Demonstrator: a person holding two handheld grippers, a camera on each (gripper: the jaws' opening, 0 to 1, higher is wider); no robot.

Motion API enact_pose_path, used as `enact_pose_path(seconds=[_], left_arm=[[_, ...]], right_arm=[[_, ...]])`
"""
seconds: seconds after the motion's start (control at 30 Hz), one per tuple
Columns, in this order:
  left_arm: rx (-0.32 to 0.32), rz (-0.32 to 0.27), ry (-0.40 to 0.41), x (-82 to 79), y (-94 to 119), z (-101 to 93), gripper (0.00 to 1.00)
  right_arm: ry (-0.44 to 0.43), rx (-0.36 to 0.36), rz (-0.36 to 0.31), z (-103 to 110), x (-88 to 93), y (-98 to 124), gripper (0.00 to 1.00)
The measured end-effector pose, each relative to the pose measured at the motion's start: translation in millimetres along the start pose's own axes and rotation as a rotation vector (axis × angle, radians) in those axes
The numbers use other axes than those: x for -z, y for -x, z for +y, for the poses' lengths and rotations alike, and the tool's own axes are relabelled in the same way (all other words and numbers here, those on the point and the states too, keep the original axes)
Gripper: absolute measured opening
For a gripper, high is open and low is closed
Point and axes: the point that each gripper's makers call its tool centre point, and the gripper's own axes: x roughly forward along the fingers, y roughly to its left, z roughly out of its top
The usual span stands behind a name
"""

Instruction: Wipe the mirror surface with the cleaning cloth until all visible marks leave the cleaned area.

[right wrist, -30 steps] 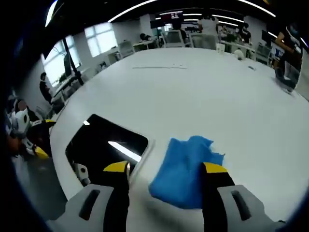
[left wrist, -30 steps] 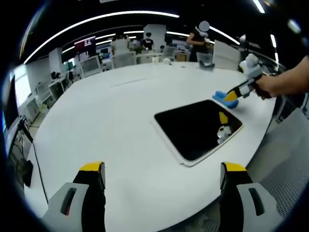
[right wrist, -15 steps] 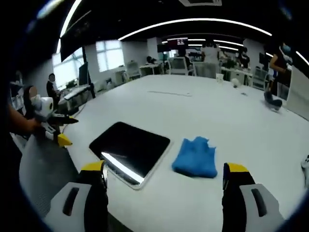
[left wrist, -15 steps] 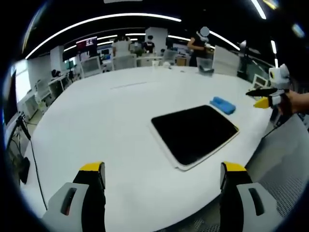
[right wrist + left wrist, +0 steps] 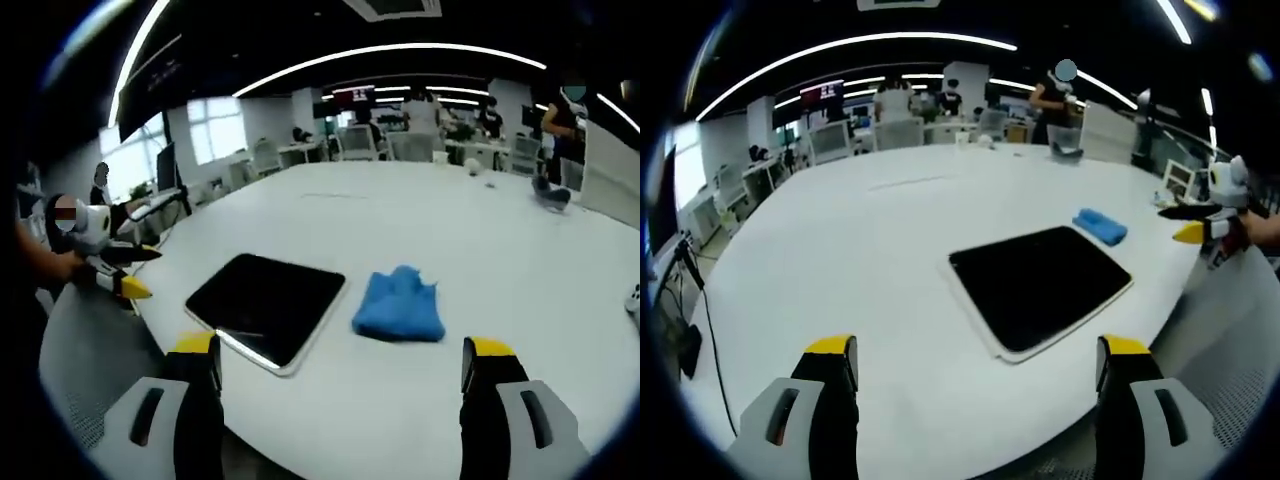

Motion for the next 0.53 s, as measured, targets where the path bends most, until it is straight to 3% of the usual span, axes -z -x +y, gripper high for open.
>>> enact_pose_path(seconds=[0.17,0.2,0.37,0.53], left_arm=[[0.017,-0.012,-0.005,-2.3,-1,-5.1,1.00],[0.012,-0.029,-0.012,-5.9,-1,-4.1,1.00],[0.044,-0.107,-0.009,-19.4,-1,-10.0,1.00],[0.043,-0.050,0.003,-9.9,-3,-8.3,1.00]], right_arm=[[0.061,0.031,-0.043,-6,-7.0,1,1.00],[0.077,0.031,-0.081,-6,-13.5,1,1.00],[0.120,0.041,-0.101,-4,-18.0,-1,1.00],[0.117,0.028,-0.055,-1,-9.8,-5,1.00]])
